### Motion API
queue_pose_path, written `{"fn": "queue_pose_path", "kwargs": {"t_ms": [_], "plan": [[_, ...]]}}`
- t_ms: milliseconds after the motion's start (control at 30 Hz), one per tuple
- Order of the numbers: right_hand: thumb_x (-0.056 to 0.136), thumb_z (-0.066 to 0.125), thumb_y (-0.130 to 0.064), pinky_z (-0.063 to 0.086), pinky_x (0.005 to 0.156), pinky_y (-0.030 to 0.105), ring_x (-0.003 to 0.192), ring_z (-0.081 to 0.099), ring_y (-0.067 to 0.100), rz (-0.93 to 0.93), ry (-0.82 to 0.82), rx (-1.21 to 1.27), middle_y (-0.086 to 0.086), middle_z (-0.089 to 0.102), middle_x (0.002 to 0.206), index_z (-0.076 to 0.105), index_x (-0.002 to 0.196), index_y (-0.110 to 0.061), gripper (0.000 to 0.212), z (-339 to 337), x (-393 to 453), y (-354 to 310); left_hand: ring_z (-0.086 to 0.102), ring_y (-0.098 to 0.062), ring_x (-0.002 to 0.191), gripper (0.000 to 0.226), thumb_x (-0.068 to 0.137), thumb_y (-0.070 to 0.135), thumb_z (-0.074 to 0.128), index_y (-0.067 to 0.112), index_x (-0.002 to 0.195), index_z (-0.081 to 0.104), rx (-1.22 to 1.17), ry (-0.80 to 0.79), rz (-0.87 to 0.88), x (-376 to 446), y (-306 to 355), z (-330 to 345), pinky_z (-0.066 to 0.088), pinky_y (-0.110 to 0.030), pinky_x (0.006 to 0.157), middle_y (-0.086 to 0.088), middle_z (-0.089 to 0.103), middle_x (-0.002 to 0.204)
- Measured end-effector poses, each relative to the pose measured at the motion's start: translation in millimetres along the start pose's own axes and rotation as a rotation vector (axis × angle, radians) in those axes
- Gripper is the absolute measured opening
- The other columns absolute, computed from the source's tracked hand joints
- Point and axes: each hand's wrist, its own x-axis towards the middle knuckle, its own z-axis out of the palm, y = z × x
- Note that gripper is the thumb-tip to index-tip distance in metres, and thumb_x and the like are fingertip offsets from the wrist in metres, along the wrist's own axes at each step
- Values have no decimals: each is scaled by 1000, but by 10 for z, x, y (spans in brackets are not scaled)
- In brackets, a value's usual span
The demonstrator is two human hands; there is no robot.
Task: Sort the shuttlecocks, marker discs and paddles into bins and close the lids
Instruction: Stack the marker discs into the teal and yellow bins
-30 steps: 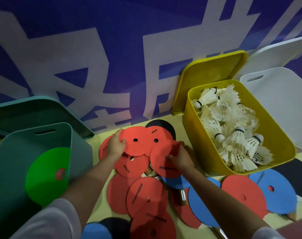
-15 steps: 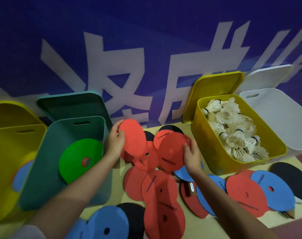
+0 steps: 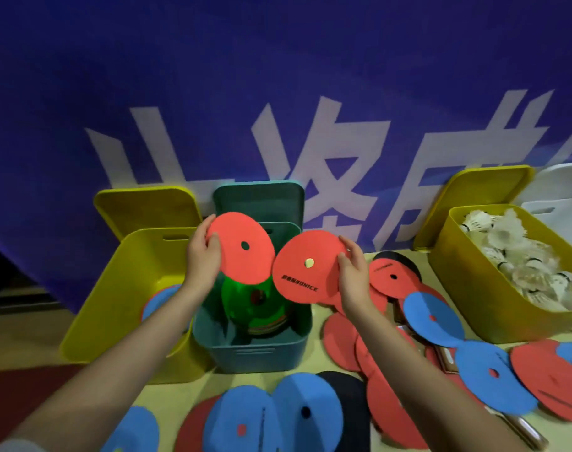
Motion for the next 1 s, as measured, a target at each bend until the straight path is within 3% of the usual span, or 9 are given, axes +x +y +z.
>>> {"fn": "queue_pose_path", "kwargs": {"t_ms": [167, 367, 500, 733, 900, 1000], "plan": [[96, 39, -5, 41, 97, 33, 112, 49, 18, 3, -73, -36, 2, 54, 122, 54, 127, -17, 36, 648, -421, 95, 49, -24, 124, 44, 97, 11, 50, 11, 141, 44, 102, -38, -77, 22, -310, -787, 39, -31, 99, -10, 51, 137], [96, 40, -5, 39, 93, 29, 111, 48, 16, 36, -106, -50, 0, 53, 120, 55, 126, -18, 36, 1254, -801, 271, 53, -23, 120, 43, 93, 5, 52, 12, 135, 50, 89, -31, -115, -12, -661, -1497, 44, -38, 100, -9, 56, 130], [96, 40, -5, 39, 90, 29, 111, 50, 20, 93, -125, -72, 4, 54, 120, 56, 125, -17, 35, 1544, -924, 403, 52, -17, 111, 40, 94, 0, 46, 13, 131, 52, 50, -14, -164, 11, -764, -1799, 43, -29, 89, -4, 55, 122], [96, 42, -4, 35, 84, 22, 103, 50, 16, 128, -64, -193, 9, 58, 122, 55, 127, -10, 35, 1661, -974, 559, 52, -31, 113, 44, 90, 1, 41, 19, 128, 54, 164, -31, -314, 250, -1142, -1916, 46, -42, 90, -8, 55, 125], [94, 44, -3, 40, 89, 26, 106, 52, 18, 122, -65, -273, 9, 59, 123, 55, 127, -10, 35, 1689, -933, 612, 61, -34, 95, 51, 70, 14, 40, 35, 111, 60, 207, -63, -474, 618, -1781, -1680, 53, -48, 84, -10, 65, 112], [93, 45, -3, 38, 95, 24, 113, 52, 19, 101, -38, -309, 8, 59, 125, 56, 126, -11, 36, 1700, -935, 636, 61, -35, 91, 50, 73, 4, 41, 29, 112, 61, 233, -149, -520, 793, -2200, -1453, 52, -43, 79, -13, 66, 107]]}}
